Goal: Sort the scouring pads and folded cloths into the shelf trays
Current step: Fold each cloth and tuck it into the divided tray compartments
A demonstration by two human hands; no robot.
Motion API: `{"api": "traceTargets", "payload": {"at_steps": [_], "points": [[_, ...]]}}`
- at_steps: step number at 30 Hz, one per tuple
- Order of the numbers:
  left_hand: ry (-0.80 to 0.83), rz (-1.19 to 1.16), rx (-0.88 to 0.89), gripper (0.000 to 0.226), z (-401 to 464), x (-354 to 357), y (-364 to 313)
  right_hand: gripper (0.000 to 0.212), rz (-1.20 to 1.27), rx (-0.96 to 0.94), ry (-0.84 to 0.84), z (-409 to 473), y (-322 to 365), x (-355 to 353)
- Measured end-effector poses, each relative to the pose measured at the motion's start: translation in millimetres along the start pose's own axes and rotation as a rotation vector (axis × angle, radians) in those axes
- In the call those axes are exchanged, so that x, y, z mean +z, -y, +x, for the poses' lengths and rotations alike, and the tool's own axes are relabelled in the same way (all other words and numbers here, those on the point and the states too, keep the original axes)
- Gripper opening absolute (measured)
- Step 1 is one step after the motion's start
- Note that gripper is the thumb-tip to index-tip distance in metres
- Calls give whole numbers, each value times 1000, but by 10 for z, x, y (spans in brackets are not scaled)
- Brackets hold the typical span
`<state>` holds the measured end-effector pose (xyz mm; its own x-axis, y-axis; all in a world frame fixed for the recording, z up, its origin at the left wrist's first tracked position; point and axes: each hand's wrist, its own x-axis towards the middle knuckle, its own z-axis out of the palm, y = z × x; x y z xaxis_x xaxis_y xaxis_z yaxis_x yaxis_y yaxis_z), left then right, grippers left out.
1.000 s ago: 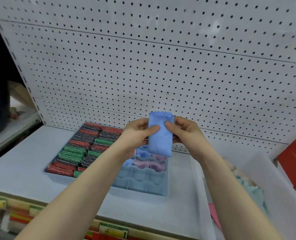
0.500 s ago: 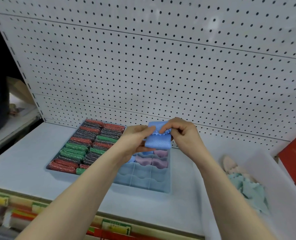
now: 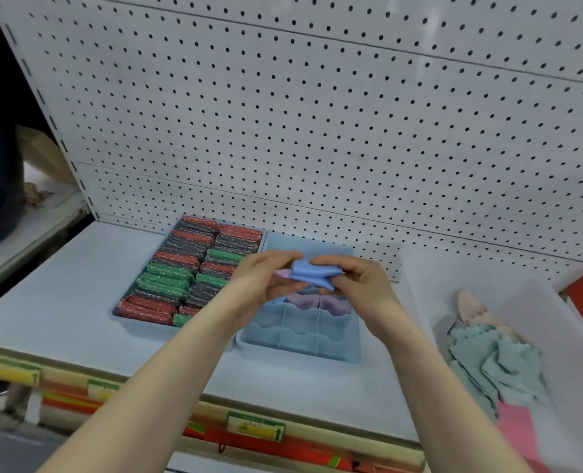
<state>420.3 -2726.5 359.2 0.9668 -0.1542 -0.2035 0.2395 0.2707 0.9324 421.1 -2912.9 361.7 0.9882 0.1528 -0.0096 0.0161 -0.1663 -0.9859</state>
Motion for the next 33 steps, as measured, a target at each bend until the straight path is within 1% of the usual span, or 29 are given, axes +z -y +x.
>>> {"api": "traceTargets", "payload": {"at_steps": [1,2,4,5,8,10,11,13,14,17,21,23,25,27,30,31,33], "points": [[-12,34,7,23,-8,-48,40,46,21,35,23,-1,-20,50],[-30,79,21,22,-17,-95,81,43,79,90,57,3,-32,96],[-55,155,44,22,-21,-190,144,27,177,203,109,31,-45,154],[-48,187,56,22,-18,-241,174,22,164,233,124,49,-71,168],[-19,352,115,23,-2,-409,278,14,6,283,185,63,-213,253],[-36,571,182,27,7,-530,376,10,-28,299,127,79,-319,313],[-62,720,235,29,11,-605,432,13,-71,285,74,98,-391,322],[-113,1037,363,30,11,-766,544,16,-273,221,-21,129,-553,333],[-115,1152,419,30,9,-834,595,15,-374,191,-41,125,-636,362],[-86,1330,500,30,17,-960,728,21,-533,94,-39,126,-829,555],[-94,1390,577,25,49,-1000,819,15,-675,-41,-21,305,-968,767],[-107,1382,599,23,62,-1016,837,17,-717,-14,-5,393,-995,787],[-108,1376,602,24,76,-1032,854,23,-735,34,49,431,-1007,799],[-107,1368,592,25,82,-1045,867,27,-779,35,112,441,-1025,797],[-110,1348,588,26,76,-1054,875,20,-770,78,202,440,-998,760],[-108,1347,587,26,74,-1053,875,15,-802,82,231,445,-980,749],[-105,1345,587,26,73,-1055,875,15,-988,31,231,472,-948,758]]}}
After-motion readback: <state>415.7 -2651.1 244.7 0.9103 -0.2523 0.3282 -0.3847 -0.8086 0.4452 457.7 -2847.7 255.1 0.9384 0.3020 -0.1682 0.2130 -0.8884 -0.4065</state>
